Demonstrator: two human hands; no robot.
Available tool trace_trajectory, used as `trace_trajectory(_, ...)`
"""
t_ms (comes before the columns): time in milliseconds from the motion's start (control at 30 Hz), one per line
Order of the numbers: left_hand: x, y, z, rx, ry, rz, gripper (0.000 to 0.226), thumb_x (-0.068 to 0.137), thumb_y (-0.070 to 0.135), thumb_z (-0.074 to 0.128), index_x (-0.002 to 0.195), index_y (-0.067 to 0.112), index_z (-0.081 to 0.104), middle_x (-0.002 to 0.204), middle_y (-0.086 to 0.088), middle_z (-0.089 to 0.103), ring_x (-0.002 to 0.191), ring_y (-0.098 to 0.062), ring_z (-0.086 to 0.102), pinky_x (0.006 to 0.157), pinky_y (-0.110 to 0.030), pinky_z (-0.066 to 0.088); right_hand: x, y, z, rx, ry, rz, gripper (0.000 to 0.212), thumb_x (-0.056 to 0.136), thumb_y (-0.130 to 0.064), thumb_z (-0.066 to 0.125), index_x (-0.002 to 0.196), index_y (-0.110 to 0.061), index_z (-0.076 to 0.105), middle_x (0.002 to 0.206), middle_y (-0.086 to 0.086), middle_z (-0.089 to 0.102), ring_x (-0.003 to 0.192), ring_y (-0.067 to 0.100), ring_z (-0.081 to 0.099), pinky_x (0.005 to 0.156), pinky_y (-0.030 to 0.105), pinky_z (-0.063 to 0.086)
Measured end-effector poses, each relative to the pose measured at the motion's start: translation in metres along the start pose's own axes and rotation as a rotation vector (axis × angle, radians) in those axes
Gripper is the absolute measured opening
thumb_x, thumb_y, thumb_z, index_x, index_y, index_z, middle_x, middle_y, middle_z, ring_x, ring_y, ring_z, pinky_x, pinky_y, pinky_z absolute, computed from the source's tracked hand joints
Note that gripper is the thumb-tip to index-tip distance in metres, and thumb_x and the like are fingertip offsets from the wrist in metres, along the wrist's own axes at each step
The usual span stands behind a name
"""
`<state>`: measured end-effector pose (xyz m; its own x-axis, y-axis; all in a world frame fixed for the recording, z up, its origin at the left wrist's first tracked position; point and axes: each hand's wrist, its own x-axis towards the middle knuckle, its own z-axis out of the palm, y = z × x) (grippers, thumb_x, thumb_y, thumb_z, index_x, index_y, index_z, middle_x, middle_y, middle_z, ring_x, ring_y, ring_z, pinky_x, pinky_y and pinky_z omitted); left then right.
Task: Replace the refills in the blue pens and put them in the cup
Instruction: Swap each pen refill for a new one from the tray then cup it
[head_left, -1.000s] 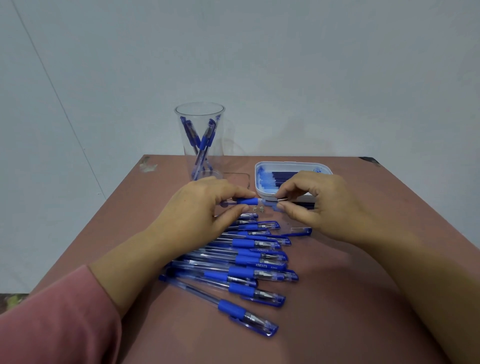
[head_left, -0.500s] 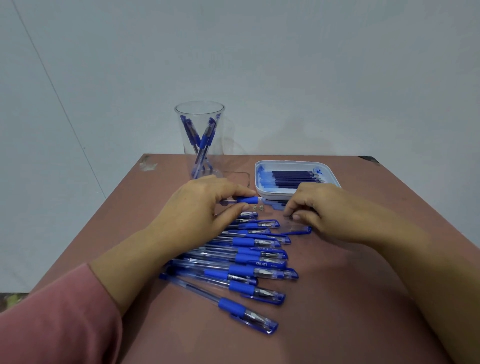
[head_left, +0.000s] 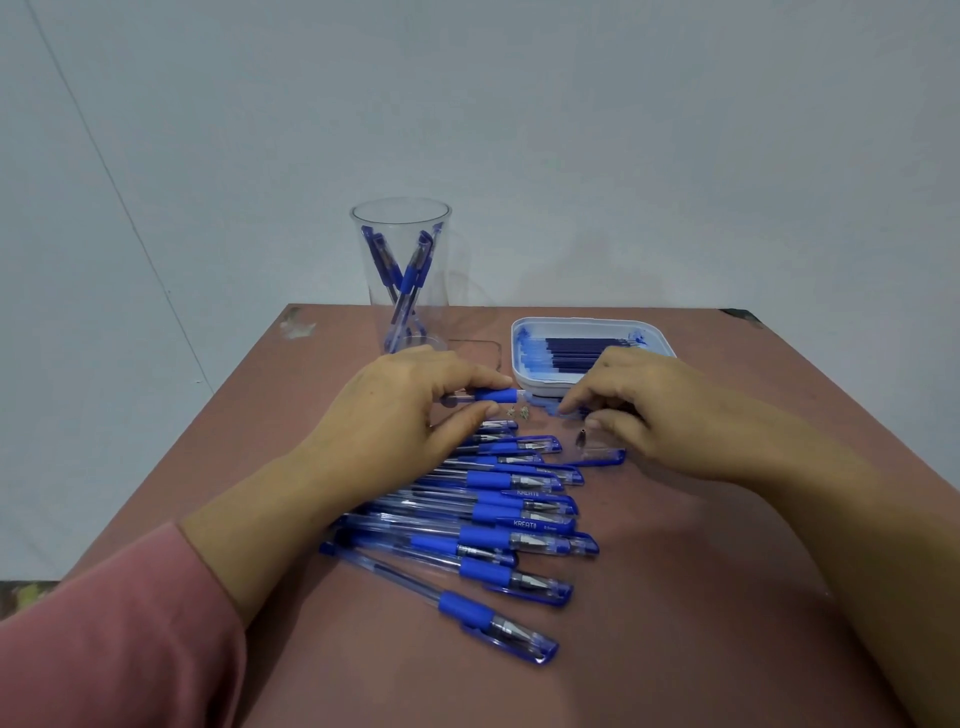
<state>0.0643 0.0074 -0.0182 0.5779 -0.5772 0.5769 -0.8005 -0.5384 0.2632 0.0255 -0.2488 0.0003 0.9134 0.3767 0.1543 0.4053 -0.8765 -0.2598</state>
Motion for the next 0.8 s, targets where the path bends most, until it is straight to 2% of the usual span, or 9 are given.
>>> trace_trajectory(167,0.0,-0.001,0.001,-0.002,-0.004,-0.014,0.026,0.091,0.035,0.064,0.116,0.033,0.068,0.087,0.021,0.063,0.079,-0.004,0.058,0.071,-0.034,0.054,0.004,0.02,0.003,-0.038,0.202,-0.024,0.018,0.089,-0.023,0.064,0.104,-0.032,0.067,0.094,-0.024,0.051,0.09,0.0,0.047,0.081,0.022,0.037)
trace_trajectory(267,0.0,-0.001,0.001,-0.002,-0.007,-0.017,0.026,0.091,0.038,0.061,0.116,0.034,0.068,0.088,0.019,0.065,0.08,-0.003,0.058,0.071,-0.031,0.054,0.017,0.03,0.003,-0.093,0.278,0.01,0.02,0.09,-0.02,0.063,0.109,-0.024,0.068,0.097,-0.012,0.059,0.095,0.011,0.05,0.084,0.025,0.034)
trace_trajectory(367,0.0,-0.002,0.001,0.007,-0.023,-0.021,0.029,0.088,0.039,0.06,0.116,0.034,0.068,0.089,0.02,0.064,0.08,-0.001,0.057,0.072,-0.028,0.054,0.029,0.04,0.001,-0.144,0.241,0.058,0.025,0.093,-0.019,0.06,0.116,-0.02,0.067,0.114,-0.003,0.066,0.109,0.019,0.054,0.09,0.024,0.035)
trace_trajectory(467,0.0,-0.002,0.001,0.013,-0.027,-0.014,0.03,0.088,0.04,0.06,0.116,0.035,0.068,0.086,0.026,0.059,0.08,0.001,0.056,0.072,-0.023,0.052,0.04,0.045,-0.007,-0.146,0.145,0.133,0.027,0.095,-0.022,0.057,0.121,-0.023,0.065,0.121,-0.004,0.064,0.108,0.014,0.052,0.084,0.022,0.034)
trace_trajectory(533,0.001,-0.003,0.001,0.02,-0.026,-0.014,0.03,0.088,0.04,0.06,0.116,0.035,0.068,0.085,0.028,0.057,0.08,0.004,0.055,0.072,-0.02,0.05,0.048,0.047,-0.015,-0.155,0.068,0.198,0.028,0.094,-0.027,0.059,0.122,-0.026,0.065,0.12,-0.003,0.063,0.097,0.007,0.048,0.078,0.02,0.03)
trace_trajectory(633,0.001,-0.006,0.0,0.025,-0.017,-0.012,0.03,0.088,0.04,0.06,0.116,0.034,0.068,0.086,0.033,0.053,0.081,0.009,0.054,0.073,-0.015,0.046,0.061,0.05,-0.017,-0.153,-0.044,0.23,0.03,0.088,-0.032,0.067,0.117,-0.025,0.068,0.117,-0.004,0.065,0.09,0.004,0.046,0.075,0.019,0.031)
trace_trajectory(800,0.001,-0.007,0.002,0.025,-0.018,-0.002,0.03,0.088,0.041,0.059,0.115,0.033,0.069,0.088,0.033,0.054,0.081,0.007,0.055,0.074,-0.016,0.047,0.07,0.054,-0.01,-0.12,-0.028,0.218,0.017,0.085,-0.029,0.072,0.101,-0.023,0.074,0.099,-0.007,0.07,0.086,0.008,0.057,0.075,0.022,0.04)
